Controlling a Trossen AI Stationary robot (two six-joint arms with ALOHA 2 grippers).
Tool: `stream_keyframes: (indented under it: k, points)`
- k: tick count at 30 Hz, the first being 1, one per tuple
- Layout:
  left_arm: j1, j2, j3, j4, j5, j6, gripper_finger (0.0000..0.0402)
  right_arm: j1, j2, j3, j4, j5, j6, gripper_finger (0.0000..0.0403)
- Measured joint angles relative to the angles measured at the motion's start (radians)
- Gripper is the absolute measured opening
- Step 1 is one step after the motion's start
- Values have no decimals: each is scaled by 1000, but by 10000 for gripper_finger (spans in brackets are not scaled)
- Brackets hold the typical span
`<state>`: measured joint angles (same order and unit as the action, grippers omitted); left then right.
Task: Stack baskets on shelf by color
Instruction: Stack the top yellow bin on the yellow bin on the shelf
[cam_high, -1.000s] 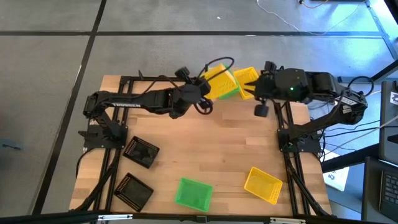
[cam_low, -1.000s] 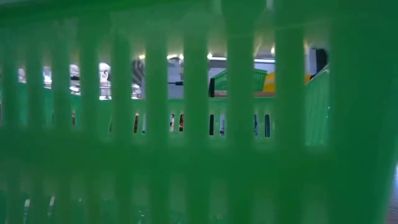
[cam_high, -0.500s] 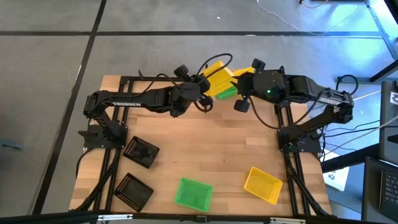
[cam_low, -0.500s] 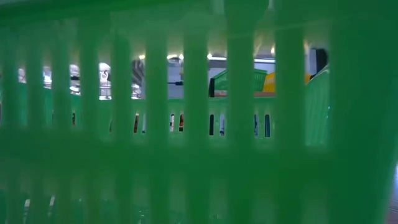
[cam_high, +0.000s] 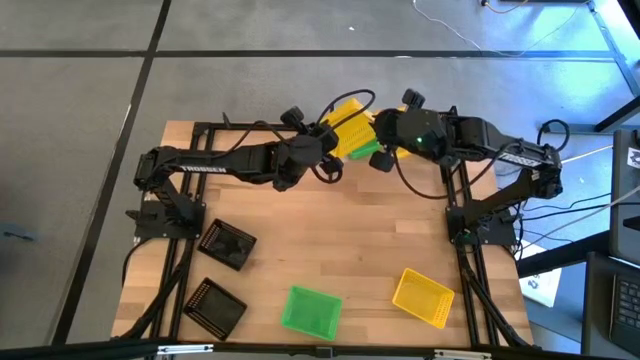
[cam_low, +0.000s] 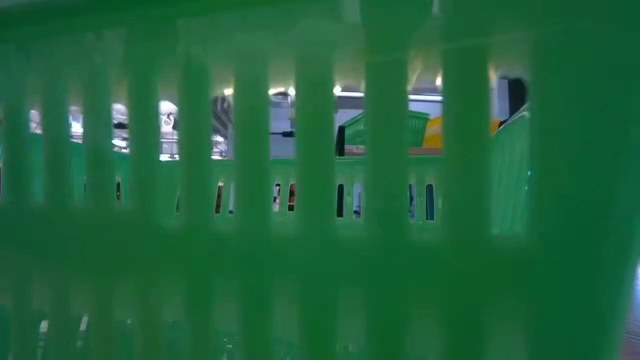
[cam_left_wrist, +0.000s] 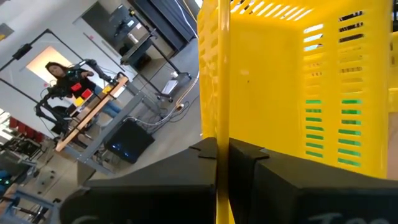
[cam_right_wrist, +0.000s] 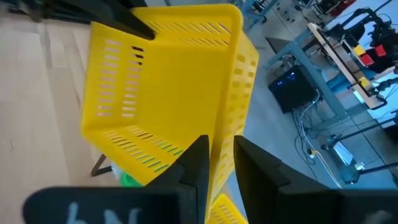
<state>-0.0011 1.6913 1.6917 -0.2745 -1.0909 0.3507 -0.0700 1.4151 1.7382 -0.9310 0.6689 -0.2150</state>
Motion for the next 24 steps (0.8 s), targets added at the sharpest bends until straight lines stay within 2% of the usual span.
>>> stream_keyframes:
  k: [12,19,24]
  points:
    - [-14,0,0,0,5,-3,0,-63,21,0,1,-64,1,74]
    - [-11,0,0,0,15,-7,3,-66,26,0,8,-55,-4,9]
    - [-6,0,0,1,23,-27,25,-67,26,0,8,-61,-7,5]
